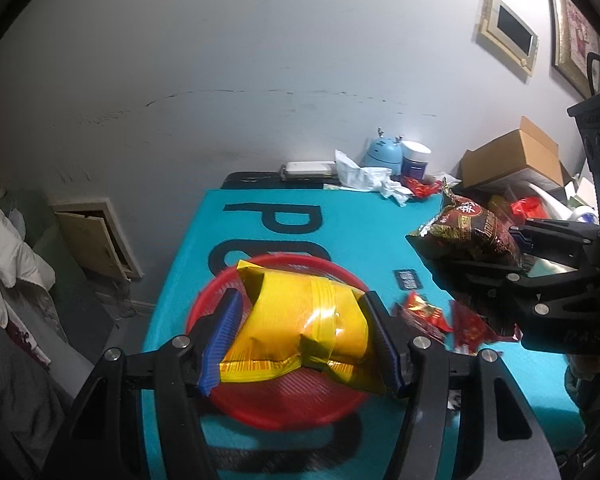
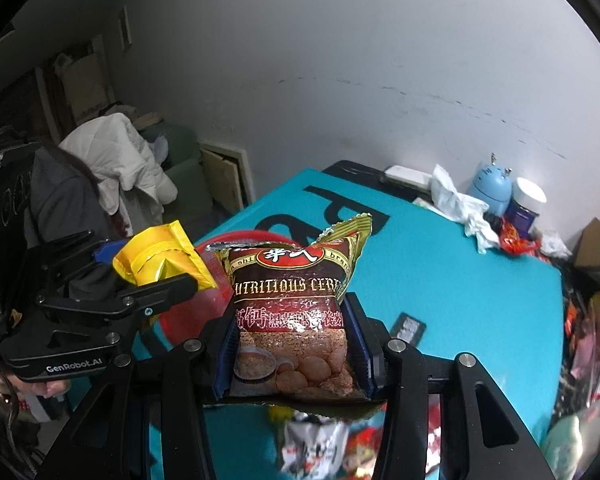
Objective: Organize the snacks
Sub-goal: 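Lower both packs into the red basket and open both tools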
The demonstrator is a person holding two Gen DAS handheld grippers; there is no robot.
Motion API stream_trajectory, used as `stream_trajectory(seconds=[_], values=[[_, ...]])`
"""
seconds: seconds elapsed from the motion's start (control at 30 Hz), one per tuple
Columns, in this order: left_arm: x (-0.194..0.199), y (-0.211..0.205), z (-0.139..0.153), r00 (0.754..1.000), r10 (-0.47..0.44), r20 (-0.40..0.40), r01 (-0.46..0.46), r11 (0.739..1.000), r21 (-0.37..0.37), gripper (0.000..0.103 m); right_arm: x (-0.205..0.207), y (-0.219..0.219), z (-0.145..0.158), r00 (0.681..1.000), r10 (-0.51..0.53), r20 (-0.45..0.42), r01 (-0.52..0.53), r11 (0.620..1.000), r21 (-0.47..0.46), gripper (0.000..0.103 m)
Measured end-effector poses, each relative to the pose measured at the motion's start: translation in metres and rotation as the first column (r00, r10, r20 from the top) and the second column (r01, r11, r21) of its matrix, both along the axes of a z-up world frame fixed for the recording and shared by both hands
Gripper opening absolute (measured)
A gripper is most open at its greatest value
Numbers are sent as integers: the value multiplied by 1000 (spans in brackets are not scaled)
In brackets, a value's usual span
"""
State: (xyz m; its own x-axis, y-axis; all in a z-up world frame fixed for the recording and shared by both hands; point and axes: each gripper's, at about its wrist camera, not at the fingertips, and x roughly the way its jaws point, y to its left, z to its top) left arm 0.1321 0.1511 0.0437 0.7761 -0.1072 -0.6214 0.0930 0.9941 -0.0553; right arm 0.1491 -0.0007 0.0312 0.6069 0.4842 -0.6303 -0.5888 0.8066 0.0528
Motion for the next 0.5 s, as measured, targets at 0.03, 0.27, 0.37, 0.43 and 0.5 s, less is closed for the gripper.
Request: stream_trajectory(seconds=[0.03,0.27,0.37,0.43,0.5], values=[[5,2,-1,1000,1,-2,-1,1000,5,60,4,3,-1,1000,1,-1,-1,1000,-2,47],[37,14,-20,999,11,-41,-10,1000,30,60,35,24,-16,999,12,-36,-13,1000,-16,47],[49,19,-32,997,23,-70,-20,999,33,60,47,32,-27,998,16,-64,-17,1000,-17,47],[56,23,-40,995,37,-92,-33,999,39,60,53,37,-34,996,20,-85,-22,1000,-19,47],[60,26,-47,993,37,-109,-34,999,32,60,58,41,-41,995,23,-98,-25,999,-23,47]])
